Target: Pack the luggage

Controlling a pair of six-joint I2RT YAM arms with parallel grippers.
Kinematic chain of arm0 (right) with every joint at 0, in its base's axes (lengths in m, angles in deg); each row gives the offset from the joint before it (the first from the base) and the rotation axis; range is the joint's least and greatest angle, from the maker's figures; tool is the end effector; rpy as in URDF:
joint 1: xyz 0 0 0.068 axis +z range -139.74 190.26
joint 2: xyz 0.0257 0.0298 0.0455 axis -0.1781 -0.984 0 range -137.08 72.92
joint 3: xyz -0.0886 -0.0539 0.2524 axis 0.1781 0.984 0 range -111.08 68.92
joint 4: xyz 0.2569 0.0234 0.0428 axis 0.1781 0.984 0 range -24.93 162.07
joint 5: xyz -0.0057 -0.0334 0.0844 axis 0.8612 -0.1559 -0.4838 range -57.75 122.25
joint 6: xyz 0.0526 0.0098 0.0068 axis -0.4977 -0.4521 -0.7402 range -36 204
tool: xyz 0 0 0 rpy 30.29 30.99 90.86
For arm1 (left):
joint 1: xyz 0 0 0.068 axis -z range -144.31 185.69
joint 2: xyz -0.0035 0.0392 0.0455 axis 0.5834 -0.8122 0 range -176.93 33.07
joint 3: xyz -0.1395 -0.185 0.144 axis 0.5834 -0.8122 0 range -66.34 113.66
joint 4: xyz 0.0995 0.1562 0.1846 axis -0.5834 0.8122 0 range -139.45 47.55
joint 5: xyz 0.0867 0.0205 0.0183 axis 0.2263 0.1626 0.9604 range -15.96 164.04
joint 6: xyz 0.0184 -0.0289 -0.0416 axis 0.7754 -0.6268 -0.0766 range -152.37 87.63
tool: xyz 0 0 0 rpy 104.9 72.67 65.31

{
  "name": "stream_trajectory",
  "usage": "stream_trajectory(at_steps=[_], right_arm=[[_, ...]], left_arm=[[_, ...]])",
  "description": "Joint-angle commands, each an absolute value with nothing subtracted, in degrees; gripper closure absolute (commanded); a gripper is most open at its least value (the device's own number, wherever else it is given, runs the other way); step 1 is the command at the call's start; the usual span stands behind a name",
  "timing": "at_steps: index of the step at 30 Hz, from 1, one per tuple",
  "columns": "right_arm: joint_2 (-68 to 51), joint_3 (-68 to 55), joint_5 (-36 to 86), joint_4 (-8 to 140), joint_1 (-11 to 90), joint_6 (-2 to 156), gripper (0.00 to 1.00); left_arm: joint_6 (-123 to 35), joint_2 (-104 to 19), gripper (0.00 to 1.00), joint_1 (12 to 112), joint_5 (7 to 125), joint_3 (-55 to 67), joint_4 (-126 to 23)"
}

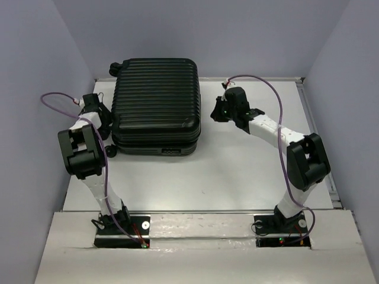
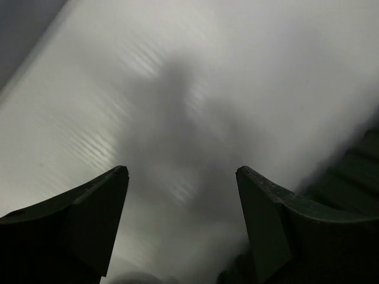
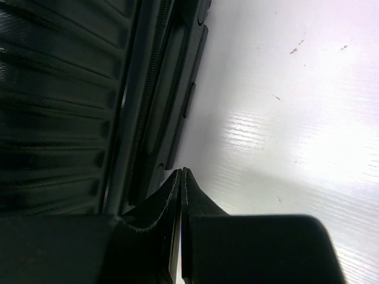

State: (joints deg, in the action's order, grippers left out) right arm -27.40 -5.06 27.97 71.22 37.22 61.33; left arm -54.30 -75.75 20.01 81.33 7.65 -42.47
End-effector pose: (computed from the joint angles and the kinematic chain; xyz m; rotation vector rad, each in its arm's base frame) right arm 0.3606 0.1864 0.2596 -0.1269 2.1901 0.5795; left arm 0.4052 0.1183 0.1999 -0.8015 2.1505 0.0901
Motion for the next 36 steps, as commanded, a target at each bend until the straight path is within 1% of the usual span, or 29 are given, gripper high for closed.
stream_trajectory(at_steps=[1, 8, 11, 13, 14, 15, 17, 18, 19, 21, 22, 23, 24, 26, 27, 28, 29, 31, 32, 33, 35, 36], right_arm=[[-27.98, -10.27, 28.29, 71.48, 36.98, 63.17, 0.93], [-31.67, -16.33, 26.45, 74.73, 36.37, 65.10, 0.90], [-30.19, -16.34, 26.88, 75.87, 34.79, 65.54, 0.86], [-27.91, -15.46, 26.88, 76.31, 32.69, 66.16, 0.84], [-27.89, -15.46, 26.88, 76.75, 31.98, 66.16, 0.83], [-26.15, -15.11, 28.10, 77.45, 31.36, 67.03, 0.81], [-24.04, -14.76, 30.48, 79.91, 30.13, 68.00, 0.77], [-21.42, -13.80, 32.75, 80.36, 28.91, 68.70, 0.74], [-20.00, -13.09, 34.60, 81.14, 28.28, 68.80, 0.69], [-15.78, -11.25, 37.16, 82.03, 26.44, 68.97, 0.62], [-14.46, -10.80, 38.30, 83.07, 26.43, 69.06, 0.55], [-13.05, -10.10, 39.44, 83.52, 25.91, 69.15, 0.51], [-10.69, -8.88, 41.02, 83.87, 25.91, 69.24, 0.43], [-8.58, -7.38, 41.91, 84.40, 25.91, 68.80, 0.41], [-7.60, -6.76, 41.57, 84.49, 25.91, 68.54, 0.41], [-5.85, -5.45, 40.95, 84.49, 25.91, 68.10, 0.42], [-4.96, -4.83, 40.34, 84.40, 25.91, 67.83, 0.47], [-3.29, -3.34, 37.79, 84.32, 25.91, 66.95, 0.62], [-2.41, -1.76, 37.35, 84.32, 25.91, 66.78, 0.81], [-0.58, 0.08, 37.34, 84.32, 25.91, 66.60, 0.93], [1.71, 2.53, 36.30, 84.05, 25.91, 65.55, 0.93], [3.90, 4.13, 33.16, 83.79, 25.91, 65.28, 0.93]], left_arm=[[-50.30, -71.62, 0.14, 25.49, 82.47, 7.49, -39.97], [-50.21, -62.74, 0.15, 30.06, 79.93, -0.59, -40.14], [-51.08, -57.39, 0.14, 35.33, 77.92, -7.17, -40.05], [-52.92, -52.22, 0.14, 41.89, 76.42, -11.99, -40.13], [-52.93, -52.19, 0.13, 41.93, 76.41, -12.03, -40.31], [-54.67, -48.18, 0.13, 45.76, 76.15, -14.98, -40.14], [-56.53, -43.68, 0.13, 49.21, 74.57, -17.81, -40.14], [-57.49, -39.14, 0.12, 52.36, 74.31, -20.00, -39.88], [-59.16, -36.83, 0.12, 53.78, 74.30, -20.89, -39.44], [-59.79, -30.50, 0.11, 57.65, 77.01, -21.43, -37.60], [-59.70, -28.74, 0.10, 58.45, 78.33, -20.91, -35.41], [-59.09, -25.07, 0.10, 59.15, 82.26, -20.21, -34.35], [-58.48, -23.55, 0.09, 59.33, 85.35, -17.68, -32.86], [-56.55, -19.61, 0.09, 59.33, 93.32, -14.85, -31.09], [-55.75, -18.71, 0.08, 59.33, 95.38, -12.05, -31.34], [-55.22, -18.44, 0.07, 59.07, 97.22, -10.11, -31.61], [-54.70, -18.35, 0.07, 58.81, 98.46, -8.18, -32.05], [-53.64, -20.01, 0.07, 58.46, 98.91, -2.64, -34.06], [-53.55, -21.24, 0.07, 58.19, 98.65, -0.79, -36.16], [-53.46, -24.29, 0.07, 57.76, 97.52, 3.14, -38.62], [-53.02, -28.96, 0.07, 56.45, 95.58, 7.64, -39.86], [-53.63, -34.81, 0.06, 55.13, 91.92, 12.80, -40.13]])
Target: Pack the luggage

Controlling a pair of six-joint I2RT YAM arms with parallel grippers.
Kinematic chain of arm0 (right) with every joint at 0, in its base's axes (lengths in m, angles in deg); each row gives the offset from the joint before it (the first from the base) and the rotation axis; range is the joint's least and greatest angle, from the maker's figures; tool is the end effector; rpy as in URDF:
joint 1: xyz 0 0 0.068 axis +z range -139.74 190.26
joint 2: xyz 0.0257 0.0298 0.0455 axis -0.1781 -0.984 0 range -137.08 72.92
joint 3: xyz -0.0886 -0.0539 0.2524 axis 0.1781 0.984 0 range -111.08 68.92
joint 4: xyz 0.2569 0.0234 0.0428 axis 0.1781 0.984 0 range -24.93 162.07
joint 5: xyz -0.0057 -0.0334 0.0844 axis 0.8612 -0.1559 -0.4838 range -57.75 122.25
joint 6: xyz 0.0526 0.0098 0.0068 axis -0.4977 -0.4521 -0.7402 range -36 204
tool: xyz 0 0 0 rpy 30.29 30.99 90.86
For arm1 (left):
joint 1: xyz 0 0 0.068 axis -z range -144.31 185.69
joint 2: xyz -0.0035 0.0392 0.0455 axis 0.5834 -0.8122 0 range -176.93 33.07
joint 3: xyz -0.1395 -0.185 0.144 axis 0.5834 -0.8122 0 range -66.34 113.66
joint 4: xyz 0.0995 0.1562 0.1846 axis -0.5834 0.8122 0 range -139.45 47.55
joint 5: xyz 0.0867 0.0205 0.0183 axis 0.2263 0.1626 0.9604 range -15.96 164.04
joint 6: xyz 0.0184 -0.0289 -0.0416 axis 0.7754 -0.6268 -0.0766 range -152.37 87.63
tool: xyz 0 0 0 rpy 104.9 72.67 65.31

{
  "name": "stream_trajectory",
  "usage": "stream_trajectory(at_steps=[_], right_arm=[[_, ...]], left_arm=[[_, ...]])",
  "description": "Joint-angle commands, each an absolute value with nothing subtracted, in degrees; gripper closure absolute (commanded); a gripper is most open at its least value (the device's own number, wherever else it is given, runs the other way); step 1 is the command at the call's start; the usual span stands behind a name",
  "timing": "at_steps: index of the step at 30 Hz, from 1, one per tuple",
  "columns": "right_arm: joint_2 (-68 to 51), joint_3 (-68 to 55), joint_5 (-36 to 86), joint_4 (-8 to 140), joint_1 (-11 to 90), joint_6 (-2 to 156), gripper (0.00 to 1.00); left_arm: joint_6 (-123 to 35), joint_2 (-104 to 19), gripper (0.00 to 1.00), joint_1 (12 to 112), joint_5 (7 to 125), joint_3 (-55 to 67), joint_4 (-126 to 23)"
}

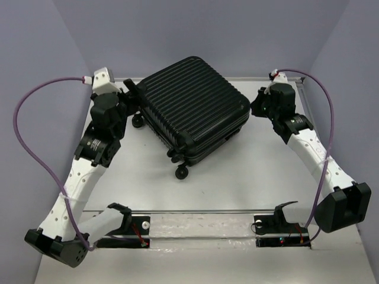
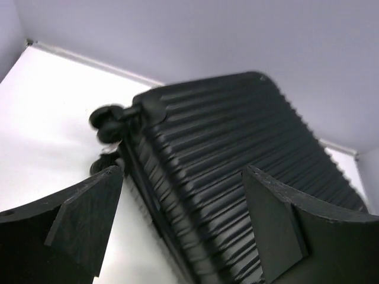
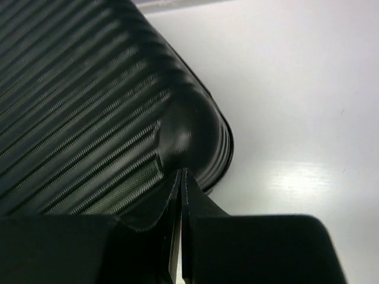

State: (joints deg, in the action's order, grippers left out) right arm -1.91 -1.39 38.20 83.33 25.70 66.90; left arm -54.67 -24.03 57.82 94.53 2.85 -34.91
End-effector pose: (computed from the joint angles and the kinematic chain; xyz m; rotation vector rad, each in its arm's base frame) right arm 0.2909 0.0765 0.3665 0.0969 1.9736 0.2692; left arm 0.2000 -0.0680 0.4406 -0.2789 1.5956 -0.3110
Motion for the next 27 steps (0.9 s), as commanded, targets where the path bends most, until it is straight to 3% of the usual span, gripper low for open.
stream_trajectory(at_steps=[1, 5, 9, 12, 15, 19, 27], right_arm=[[4.88, 5.79, 31.21, 82.57, 25.91, 64.85, 0.93], [8.05, 14.59, 26.71, 79.22, 25.91, 61.77, 0.93], [6.39, 18.02, 25.04, 78.34, 27.05, 61.59, 0.93], [4.37, 19.35, 23.82, 76.59, 27.05, 61.15, 0.93], [2.61, 20.14, 22.32, 73.86, 27.57, 60.28, 0.93], [-0.46, 19.88, 20.65, 71.31, 28.10, 59.48, 0.93], [-8.55, 14.78, 22.57, 69.73, 28.81, 59.66, 0.93]], left_arm=[[-53.72, -37.92, 0.07, 53.72, 89.44, 15.37, -41.01], [-52.94, -59.58, 0.07, 48.27, 84.33, 30.30, -38.39], [-50.47, -81.59, 0.07, 43.09, 83.71, 63.00, -24.44], [-51.17, -92.07, 0.07, 41.23, 78.45, 73.55, -21.50], [-53.90, -94.89, 0.07, 38.51, 72.83, 71.22, -28.34], [-53.64, -103.24, 0.07, 37.36, 69.92, 77.52, -29.06], [-54.69, -108.62, 0.09, 37.71, 58.49, 71.76, -33.01]])
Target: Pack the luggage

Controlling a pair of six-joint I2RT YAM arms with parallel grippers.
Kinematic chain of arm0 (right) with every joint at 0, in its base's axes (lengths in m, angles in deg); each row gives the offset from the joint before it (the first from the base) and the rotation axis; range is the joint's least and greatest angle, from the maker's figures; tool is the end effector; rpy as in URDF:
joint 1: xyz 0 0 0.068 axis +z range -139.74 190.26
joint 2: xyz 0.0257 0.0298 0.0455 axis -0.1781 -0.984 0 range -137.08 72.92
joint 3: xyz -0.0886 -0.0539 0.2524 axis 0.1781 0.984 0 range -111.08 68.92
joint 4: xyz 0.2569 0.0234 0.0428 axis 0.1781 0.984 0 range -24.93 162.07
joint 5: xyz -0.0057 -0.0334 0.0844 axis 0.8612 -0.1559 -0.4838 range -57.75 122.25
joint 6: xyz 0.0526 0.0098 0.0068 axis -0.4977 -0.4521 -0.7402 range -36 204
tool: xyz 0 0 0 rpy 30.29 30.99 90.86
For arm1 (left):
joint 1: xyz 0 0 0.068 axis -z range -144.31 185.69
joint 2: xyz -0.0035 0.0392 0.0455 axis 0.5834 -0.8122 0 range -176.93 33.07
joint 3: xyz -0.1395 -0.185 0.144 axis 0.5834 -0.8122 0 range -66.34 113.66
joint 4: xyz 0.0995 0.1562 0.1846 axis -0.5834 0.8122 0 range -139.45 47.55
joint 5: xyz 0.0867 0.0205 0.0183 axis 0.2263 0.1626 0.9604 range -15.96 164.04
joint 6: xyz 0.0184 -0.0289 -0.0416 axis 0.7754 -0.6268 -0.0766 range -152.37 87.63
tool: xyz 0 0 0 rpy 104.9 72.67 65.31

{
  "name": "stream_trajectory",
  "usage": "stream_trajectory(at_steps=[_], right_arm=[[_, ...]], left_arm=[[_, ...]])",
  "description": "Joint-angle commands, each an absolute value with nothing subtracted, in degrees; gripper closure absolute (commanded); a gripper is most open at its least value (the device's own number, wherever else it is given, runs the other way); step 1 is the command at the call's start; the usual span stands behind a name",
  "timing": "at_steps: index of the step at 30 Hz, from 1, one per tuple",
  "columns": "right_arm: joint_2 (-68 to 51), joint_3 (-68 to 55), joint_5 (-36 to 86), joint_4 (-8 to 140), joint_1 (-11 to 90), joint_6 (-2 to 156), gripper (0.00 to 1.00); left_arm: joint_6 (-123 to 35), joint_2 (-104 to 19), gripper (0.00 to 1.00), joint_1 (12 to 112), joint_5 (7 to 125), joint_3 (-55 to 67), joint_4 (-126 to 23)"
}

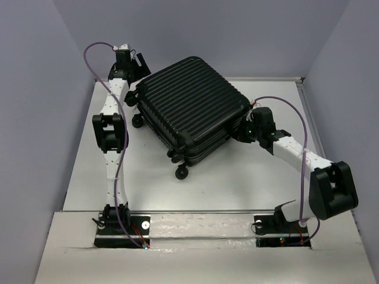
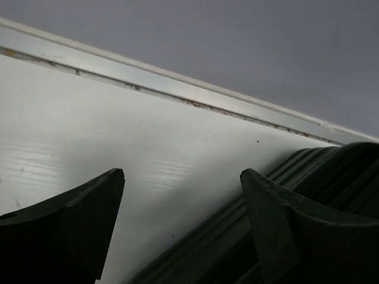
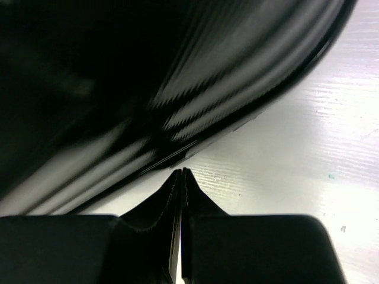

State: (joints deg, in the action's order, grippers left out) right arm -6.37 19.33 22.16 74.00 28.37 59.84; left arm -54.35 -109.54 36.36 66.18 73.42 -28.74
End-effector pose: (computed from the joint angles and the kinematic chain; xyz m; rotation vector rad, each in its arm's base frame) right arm 0.2820 0.0988 0.2356 0.0240 2.3007 0.5879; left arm 0.5775 -0.0118 0.2780 -0.2811 1.9792 -0.3912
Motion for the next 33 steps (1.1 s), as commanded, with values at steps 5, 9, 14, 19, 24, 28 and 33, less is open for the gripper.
stream_trajectory(at_steps=[5, 9, 14, 19, 24, 28, 33], right_arm=[[-12.68, 9.07, 27.24, 70.16, 28.81, 62.46, 0.93], [-16.20, 4.15, 24.95, 69.82, 28.81, 63.78, 0.93], [-23.22, -7.25, 19.26, 69.90, 28.81, 65.72, 0.93], [-35.78, -23.33, 5.02, 74.28, 28.81, 64.94, 0.93], [-52.91, -50.56, -4.40, 85.00, 28.81, 59.83, 0.77], [-68.56, -82.11, -6.07, 96.60, 28.81, 56.85, 0.23], [-61.51, -77.80, -5.55, 91.00, 26.26, 54.90, 0.04]], left_arm=[[-61.78, -93.45, 0.10, 37.71, 57.60, 39.52, -53.87], [-66.54, -84.74, 0.10, 38.85, 57.25, 21.50, -64.28], [-69.37, -73.13, 0.11, 44.12, 60.67, -1.89, -73.71], [-68.40, -55.99, 0.11, 48.87, 69.64, -22.72, -74.94], [-70.42, -38.21, 0.11, 52.65, 72.90, -38.54, -74.50], [-69.11, -19.96, 0.12, 57.47, 78.25, -43.13, -64.94], [-67.98, -4.58, 0.12, 59.42, 82.12, -40.96, -54.91]])
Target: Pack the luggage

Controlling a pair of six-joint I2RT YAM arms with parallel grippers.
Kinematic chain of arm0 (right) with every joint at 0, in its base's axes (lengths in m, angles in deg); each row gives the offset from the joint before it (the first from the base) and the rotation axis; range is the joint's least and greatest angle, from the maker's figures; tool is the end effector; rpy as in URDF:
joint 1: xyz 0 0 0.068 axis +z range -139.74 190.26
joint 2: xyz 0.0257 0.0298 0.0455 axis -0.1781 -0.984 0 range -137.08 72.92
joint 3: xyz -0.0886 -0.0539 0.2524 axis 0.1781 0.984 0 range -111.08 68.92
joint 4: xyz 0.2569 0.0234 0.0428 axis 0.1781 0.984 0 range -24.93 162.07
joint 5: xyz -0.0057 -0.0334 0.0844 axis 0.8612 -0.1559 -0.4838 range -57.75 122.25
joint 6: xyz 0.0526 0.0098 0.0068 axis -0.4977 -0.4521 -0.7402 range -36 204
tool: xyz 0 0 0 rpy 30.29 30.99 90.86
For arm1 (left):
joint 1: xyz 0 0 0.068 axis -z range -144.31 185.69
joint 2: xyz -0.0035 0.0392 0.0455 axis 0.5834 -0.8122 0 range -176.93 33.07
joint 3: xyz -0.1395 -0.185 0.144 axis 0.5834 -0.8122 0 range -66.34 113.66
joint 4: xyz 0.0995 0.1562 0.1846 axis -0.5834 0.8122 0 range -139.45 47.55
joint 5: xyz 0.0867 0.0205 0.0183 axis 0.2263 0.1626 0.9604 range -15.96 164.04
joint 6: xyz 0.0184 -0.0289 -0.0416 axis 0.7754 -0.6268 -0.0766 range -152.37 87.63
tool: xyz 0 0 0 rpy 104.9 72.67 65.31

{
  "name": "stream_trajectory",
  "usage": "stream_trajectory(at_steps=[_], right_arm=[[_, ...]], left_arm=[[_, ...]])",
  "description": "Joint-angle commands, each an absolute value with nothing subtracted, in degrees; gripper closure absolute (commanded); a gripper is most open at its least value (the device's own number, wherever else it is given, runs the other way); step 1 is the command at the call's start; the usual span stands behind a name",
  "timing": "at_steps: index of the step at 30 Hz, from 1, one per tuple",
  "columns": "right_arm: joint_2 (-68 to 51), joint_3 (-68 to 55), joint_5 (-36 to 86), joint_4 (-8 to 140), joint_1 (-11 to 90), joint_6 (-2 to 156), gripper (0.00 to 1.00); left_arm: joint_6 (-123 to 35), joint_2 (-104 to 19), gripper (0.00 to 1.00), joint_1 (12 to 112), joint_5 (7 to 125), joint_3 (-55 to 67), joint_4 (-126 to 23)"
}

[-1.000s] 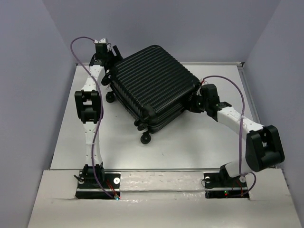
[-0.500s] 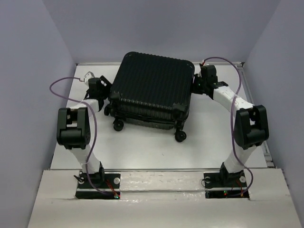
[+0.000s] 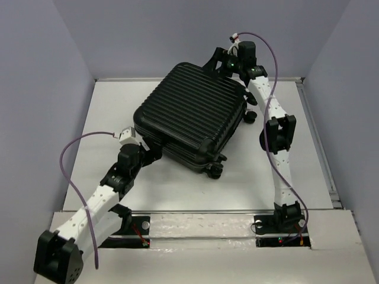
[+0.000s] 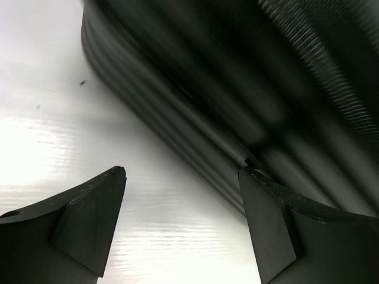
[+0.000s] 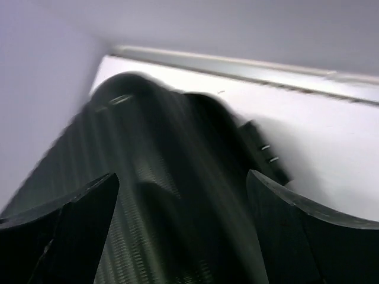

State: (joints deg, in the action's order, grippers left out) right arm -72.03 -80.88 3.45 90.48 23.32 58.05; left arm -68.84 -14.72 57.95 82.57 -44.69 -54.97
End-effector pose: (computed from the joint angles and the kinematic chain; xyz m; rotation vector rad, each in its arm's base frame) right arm 0.5551 0.1464 0.3088 -0.1268 1.9938 0.9311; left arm 0.1790 -0.0677 0.2165 -0.3434 1.9345 -0.5383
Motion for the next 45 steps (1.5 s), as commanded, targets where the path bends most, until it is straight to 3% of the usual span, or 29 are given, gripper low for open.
stream_trajectory(at_steps=[1, 4, 7, 10, 11, 16, 17, 20, 23, 28, 33, 39, 45], right_arm=[[-59.21, -75.42, -4.85, 90.47, 25.47, 55.96, 0.04], [-50.33, -67.42, -2.65, 90.56, 24.24, 60.79, 0.04], [-40.51, -58.64, 0.94, 90.56, 24.24, 65.45, 0.11], [-30.03, -48.62, 2.72, 90.21, 24.24, 68.00, 0.41], [-27.05, -45.29, 2.89, 89.51, 24.24, 68.35, 0.59], [-3.24, -12.27, 1.93, 76.35, 24.24, 64.86, 0.93], [4.98, -0.20, 1.40, 71.18, 25.28, 63.89, 0.93], [15.93, 19.52, 2.36, 63.78, 28.17, 59.67, 0.93], [27.79, 30.81, 7.88, 64.89, 30.64, 59.22, 0.93], [36.07, 40.34, 13.08, 69.99, 31.35, 57.03, 0.93], [32.67, 46.14, 12.82, 65.00, 34.24, 54.57, 0.89], [24.24, 53.88, 17.30, 40.84, 45.67, 53.67, 0.59], [16.76, 57.84, 19.86, 22.81, 47.09, 54.29, 0.51]], left_arm=[[-67.18, -3.59, 0.12, 59.42, 82.21, -39.98, -53.77], [-65.59, -1.83, 0.11, 59.60, 80.64, -36.64, -51.83], [-65.59, -1.65, 0.11, 60.21, 77.65, -34.62, -52.17], [-66.03, -2.00, 0.11, 61.18, 74.58, -33.12, -53.49], [-65.77, -3.13, 0.11, 61.53, 71.26, -32.60, -53.58], [-63.57, -4.46, 0.14, 68.97, 67.54, -31.62, -52.62], [-63.48, -4.46, 0.14, 70.57, 67.19, -31.80, -52.09], [-64.01, -5.16, 0.18, 76.79, 65.34, -32.24, -51.74], [-65.41, -7.88, 0.18, 83.21, 64.73, -32.15, -53.14], [-67.70, -15.17, 0.18, 89.30, 62.17, -32.33, -61.49], [-69.02, -26.07, 0.14, 91.67, 60.33, -28.21, -69.22], [-69.45, -35.04, 0.13, 93.00, 61.21, -22.93, -72.04], [-69.99, -37.86, 0.14, 93.00, 63.14, -21.52, -73.18]])
